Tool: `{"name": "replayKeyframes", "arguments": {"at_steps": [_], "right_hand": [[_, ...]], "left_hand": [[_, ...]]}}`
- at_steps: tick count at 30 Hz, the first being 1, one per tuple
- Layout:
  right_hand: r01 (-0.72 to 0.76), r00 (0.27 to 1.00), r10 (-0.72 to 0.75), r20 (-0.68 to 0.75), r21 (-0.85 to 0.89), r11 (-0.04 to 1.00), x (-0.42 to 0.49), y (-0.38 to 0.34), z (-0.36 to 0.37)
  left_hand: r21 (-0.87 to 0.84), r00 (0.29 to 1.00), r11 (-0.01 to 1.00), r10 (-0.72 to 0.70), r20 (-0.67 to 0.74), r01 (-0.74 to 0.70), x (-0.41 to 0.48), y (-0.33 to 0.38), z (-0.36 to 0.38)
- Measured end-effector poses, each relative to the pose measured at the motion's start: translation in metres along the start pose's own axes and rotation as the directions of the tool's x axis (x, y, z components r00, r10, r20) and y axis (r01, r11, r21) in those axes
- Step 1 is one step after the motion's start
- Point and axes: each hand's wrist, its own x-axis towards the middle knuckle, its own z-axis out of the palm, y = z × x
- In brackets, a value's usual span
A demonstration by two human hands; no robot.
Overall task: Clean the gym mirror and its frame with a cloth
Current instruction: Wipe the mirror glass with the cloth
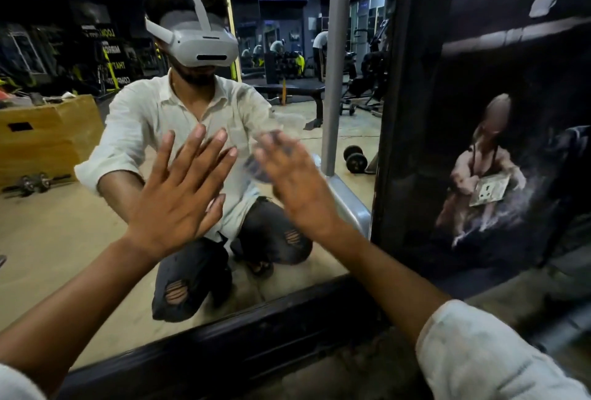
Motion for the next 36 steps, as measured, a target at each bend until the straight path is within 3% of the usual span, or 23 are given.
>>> {"name": "replayKeyframes", "arguments": {"at_steps": [2, 4, 5, 11, 17, 22, 30, 34, 36], "right_hand": [[-0.298, 0.946, 0.297, -0.128, 0.008, 0.954, -0.005, 0.036, -0.018], [-0.463, 0.833, 0.472, -0.289, 0.103, 0.88, -0.015, 0.055, -0.029], [-0.504, 0.799, 0.52, -0.303, 0.133, 0.853, -0.021, 0.055, -0.032], [-0.616, 0.751, 0.627, -0.206, 0.123, 0.778, -0.109, 0.024, -0.003], [-0.552, 0.815, 0.567, -0.121, 0.136, 0.822, -0.113, 0.03, -0.019], [-0.567, 0.801, 0.583, -0.135, 0.142, 0.812, -0.103, 0.041, -0.017], [-0.775, 0.603, 0.785, -0.144, 0.128, 0.619, -0.241, -0.025, 0.05], [-0.887, 0.424, 0.899, -0.115, 0.149, 0.437, -0.26, -0.045, 0.066], [-0.907, 0.376, 0.92, -0.111, 0.161, 0.39, -0.26, -0.05, 0.066]], "left_hand": [[0.044, 0.999, 0.999, -0.034, 0.021, 0.033, -0.015, 0.018, 0.01], [0.07, 0.997, 0.994, -0.079, 0.004, 0.079, -0.022, 0.032, 0.02], [0.073, 0.996, 0.994, -0.086, -0.01, 0.087, -0.023, 0.035, 0.025], [0.148, 0.968, 0.957, 0.242, 0.063, -0.249, -0.045, 0.043, 0.052], [0.073, 0.987, 0.985, 0.157, 0.016, -0.158, -0.039, 0.054, 0.047], [-0.007, 0.989, 0.996, 0.092, 0.119, -0.092, -0.043, 0.095, 0.056], [0.017, 0.997, 0.998, 0.066, 0.03, -0.067, -0.052, 0.11, 0.076], [0.01, 0.997, 0.998, 0.057, 0.06, -0.058, -0.053, 0.112, 0.073], [0.011, 0.996, 0.998, 0.057, 0.075, -0.057, -0.054, 0.112, 0.071]]}}
